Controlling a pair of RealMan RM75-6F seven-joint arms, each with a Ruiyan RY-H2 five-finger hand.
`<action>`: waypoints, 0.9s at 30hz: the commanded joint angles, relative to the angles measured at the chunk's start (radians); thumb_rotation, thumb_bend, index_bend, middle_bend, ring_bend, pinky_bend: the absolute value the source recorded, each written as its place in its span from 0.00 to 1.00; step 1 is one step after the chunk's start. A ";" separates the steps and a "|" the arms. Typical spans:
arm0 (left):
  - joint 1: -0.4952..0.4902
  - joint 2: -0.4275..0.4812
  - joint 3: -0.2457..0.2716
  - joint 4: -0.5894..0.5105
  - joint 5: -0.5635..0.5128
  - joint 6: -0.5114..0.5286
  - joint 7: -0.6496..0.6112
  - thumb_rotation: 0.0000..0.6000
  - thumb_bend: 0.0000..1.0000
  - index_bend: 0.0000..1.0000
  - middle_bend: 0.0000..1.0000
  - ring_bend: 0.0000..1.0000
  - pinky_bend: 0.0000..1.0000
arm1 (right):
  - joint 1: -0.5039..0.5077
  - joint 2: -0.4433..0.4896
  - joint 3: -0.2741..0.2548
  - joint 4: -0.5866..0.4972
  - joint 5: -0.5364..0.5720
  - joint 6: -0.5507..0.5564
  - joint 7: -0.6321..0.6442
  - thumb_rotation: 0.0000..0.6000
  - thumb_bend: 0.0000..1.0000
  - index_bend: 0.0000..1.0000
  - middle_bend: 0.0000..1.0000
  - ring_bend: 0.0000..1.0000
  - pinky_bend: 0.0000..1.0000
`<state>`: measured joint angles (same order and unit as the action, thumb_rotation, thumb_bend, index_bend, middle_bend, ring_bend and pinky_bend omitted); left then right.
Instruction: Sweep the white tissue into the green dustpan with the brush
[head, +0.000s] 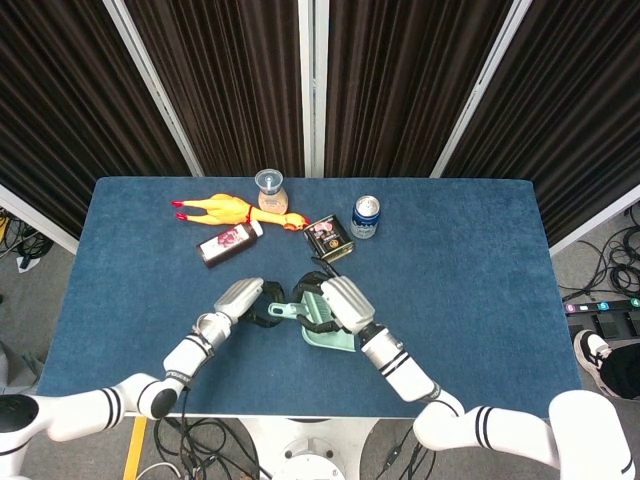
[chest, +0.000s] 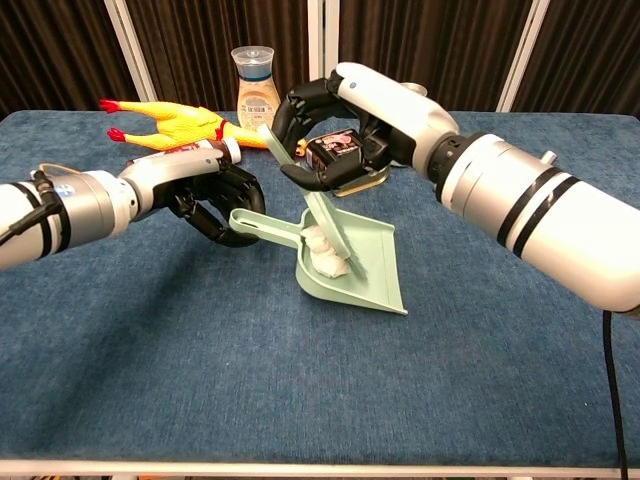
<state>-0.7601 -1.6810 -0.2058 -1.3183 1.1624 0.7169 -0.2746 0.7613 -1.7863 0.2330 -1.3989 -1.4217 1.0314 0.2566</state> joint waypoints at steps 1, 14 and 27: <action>0.002 -0.001 0.001 0.000 -0.001 0.004 0.001 1.00 0.31 0.54 0.48 0.38 0.31 | -0.001 0.005 0.000 -0.006 0.001 0.003 -0.001 1.00 0.57 0.76 0.56 0.27 0.00; 0.010 0.001 0.013 0.000 0.003 0.013 0.015 1.00 0.31 0.46 0.45 0.38 0.31 | -0.017 0.101 0.003 -0.102 -0.009 0.026 -0.018 1.00 0.57 0.76 0.56 0.27 0.00; 0.020 0.021 0.017 -0.009 0.002 0.033 0.038 1.00 0.31 0.37 0.37 0.30 0.29 | -0.059 0.373 -0.067 -0.138 0.090 -0.086 -0.253 1.00 0.56 0.75 0.56 0.26 0.00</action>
<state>-0.7413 -1.6608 -0.1896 -1.3264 1.1650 0.7475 -0.2385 0.7143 -1.4475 0.1941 -1.5465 -1.3675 0.9830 0.0612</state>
